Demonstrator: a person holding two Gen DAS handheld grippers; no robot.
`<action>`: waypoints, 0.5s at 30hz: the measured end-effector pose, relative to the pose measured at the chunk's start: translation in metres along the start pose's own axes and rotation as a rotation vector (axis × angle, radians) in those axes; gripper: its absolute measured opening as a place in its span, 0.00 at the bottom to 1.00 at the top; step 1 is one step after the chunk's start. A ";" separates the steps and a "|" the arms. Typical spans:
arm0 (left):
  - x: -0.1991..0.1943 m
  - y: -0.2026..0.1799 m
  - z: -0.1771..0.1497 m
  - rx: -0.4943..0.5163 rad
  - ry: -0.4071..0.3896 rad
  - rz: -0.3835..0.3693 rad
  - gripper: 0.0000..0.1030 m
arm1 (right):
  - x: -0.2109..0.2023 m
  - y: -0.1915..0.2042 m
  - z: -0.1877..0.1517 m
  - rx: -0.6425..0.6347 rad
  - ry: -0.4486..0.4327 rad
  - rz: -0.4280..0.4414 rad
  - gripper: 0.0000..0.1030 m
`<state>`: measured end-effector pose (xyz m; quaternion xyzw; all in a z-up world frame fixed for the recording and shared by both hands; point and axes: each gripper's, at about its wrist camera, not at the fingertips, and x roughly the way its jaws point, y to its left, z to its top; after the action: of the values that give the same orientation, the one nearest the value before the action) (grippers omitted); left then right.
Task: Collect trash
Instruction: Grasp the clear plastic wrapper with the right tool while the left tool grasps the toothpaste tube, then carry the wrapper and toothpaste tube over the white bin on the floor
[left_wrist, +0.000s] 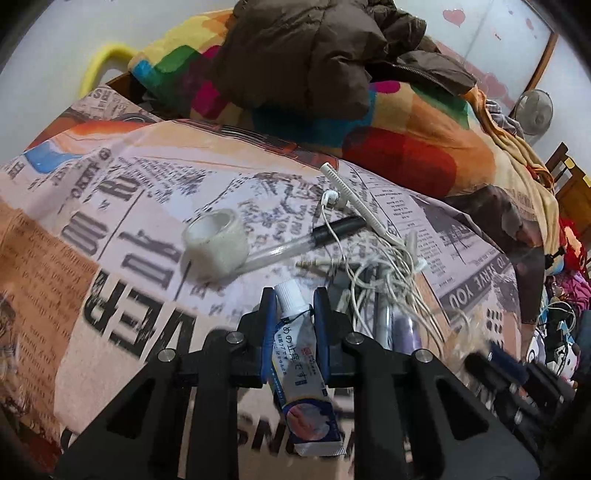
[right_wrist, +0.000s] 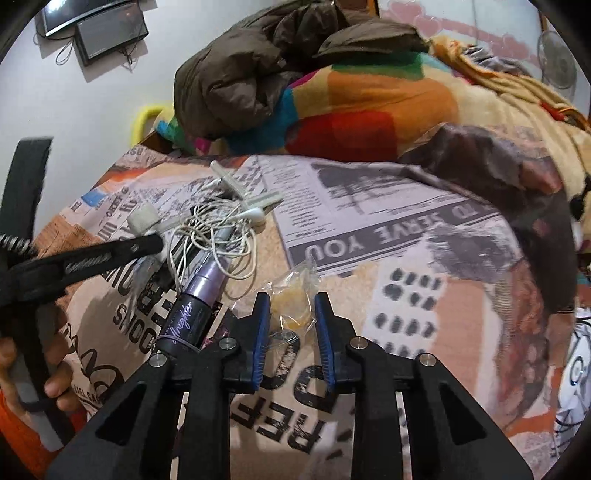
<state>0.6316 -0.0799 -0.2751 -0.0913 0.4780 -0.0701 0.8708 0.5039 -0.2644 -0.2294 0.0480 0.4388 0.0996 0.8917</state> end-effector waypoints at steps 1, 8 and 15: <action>-0.005 0.001 -0.003 -0.005 -0.001 -0.002 0.19 | -0.004 -0.001 0.000 0.005 -0.002 0.000 0.21; -0.066 0.002 -0.023 0.005 -0.062 0.005 0.19 | -0.040 0.014 0.004 -0.028 -0.037 0.032 0.21; -0.145 -0.003 -0.042 0.035 -0.151 0.031 0.19 | -0.098 0.043 0.010 -0.080 -0.129 0.048 0.21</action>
<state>0.5186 -0.0559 -0.1774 -0.0736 0.4109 -0.0581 0.9068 0.4484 -0.2443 -0.1402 0.0292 0.3748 0.1353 0.9167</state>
